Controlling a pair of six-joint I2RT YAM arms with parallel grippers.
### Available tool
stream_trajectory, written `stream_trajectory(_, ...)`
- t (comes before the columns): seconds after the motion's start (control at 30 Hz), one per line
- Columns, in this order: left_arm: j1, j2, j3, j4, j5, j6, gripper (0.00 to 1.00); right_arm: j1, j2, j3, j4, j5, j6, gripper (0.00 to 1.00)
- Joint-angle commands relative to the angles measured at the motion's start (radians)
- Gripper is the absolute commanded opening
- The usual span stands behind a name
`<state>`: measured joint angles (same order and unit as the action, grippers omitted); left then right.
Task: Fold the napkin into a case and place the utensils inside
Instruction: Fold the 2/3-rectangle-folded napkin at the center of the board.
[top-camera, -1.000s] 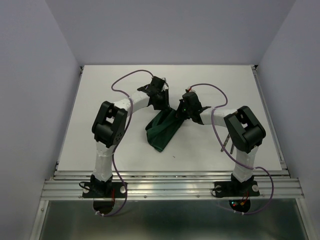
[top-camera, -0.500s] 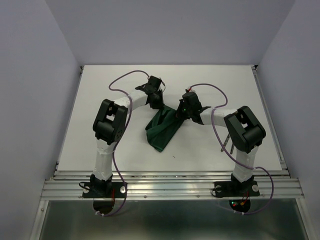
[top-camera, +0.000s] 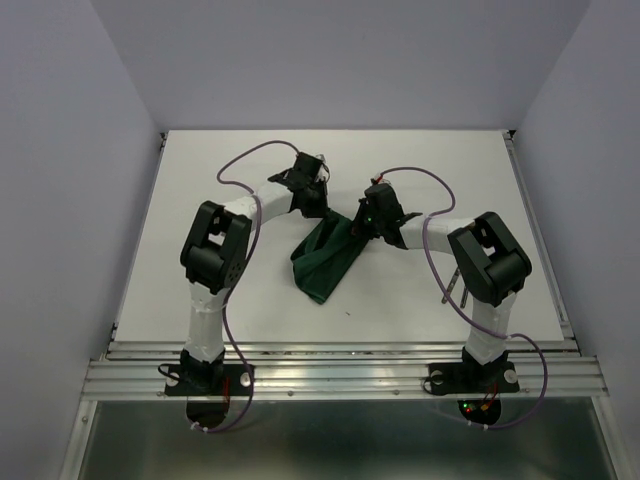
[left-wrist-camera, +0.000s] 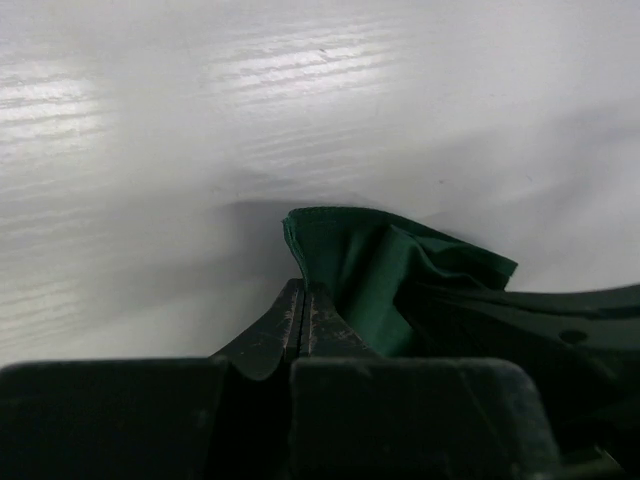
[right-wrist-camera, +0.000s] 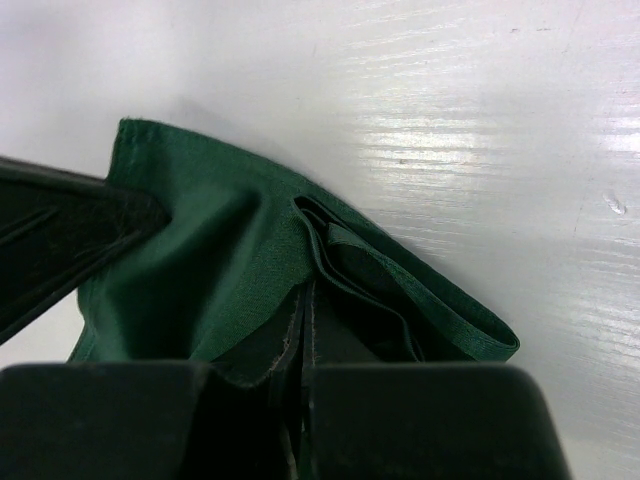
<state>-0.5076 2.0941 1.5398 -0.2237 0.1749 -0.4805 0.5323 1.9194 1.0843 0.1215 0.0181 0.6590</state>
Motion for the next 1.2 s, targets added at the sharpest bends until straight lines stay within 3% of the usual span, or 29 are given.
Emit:
stream_trajectory(0.0, -0.026, -0.138, -0.032, 0.047, 0.031, 0.016, 0.0, 0.008, 0.01, 0.022, -0.054, 0.013, -0.006, 0.01)
stream_trajectory(0.4, -0.108, -0.12, -0.043, 0.064, 0.064, 0.013, 0.0, 0.008, 0.01, 0.02, -0.054, 0.009, -0.001, 0.01)
stream_trajectory(1.17, -0.12, -0.068, -0.075, 0.063, 0.109, -0.039, 0.0, 0.008, -0.007, 0.009, -0.052, 0.025, 0.004, 0.01)
